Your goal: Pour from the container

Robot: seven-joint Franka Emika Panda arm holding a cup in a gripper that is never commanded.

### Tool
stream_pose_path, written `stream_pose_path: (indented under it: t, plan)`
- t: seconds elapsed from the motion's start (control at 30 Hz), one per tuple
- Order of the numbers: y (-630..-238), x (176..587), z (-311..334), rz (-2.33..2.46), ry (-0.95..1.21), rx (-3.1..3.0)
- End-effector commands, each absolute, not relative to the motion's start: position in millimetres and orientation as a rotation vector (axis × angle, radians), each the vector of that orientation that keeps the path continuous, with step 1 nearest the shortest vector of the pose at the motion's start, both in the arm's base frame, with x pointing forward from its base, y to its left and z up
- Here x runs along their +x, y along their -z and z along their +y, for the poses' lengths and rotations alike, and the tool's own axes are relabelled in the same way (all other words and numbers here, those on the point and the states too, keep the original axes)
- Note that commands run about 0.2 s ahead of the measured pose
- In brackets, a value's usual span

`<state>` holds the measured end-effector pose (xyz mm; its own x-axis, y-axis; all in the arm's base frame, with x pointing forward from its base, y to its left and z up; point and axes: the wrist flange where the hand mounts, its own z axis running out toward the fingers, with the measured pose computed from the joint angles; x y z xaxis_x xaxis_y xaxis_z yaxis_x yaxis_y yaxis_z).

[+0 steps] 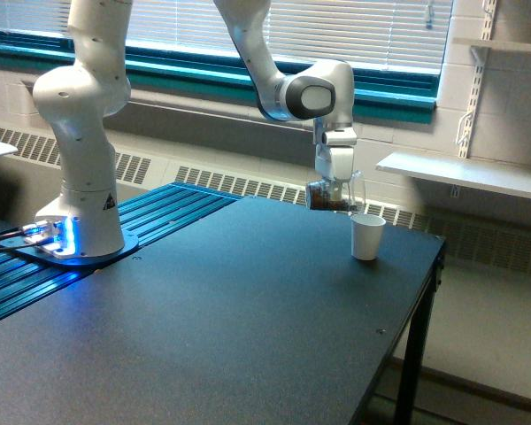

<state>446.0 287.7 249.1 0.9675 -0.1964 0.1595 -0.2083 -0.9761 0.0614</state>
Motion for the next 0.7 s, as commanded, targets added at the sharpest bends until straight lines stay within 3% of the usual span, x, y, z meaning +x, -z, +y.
stream_pose_path:
  t: [0.03, 0.7]
  plan:
    - [-251.6, 453.0, 289.7, -0.27, -0.223, 3.04]
    - [-244.9, 461.5, 294.9, -0.226, -0.144, 3.036]
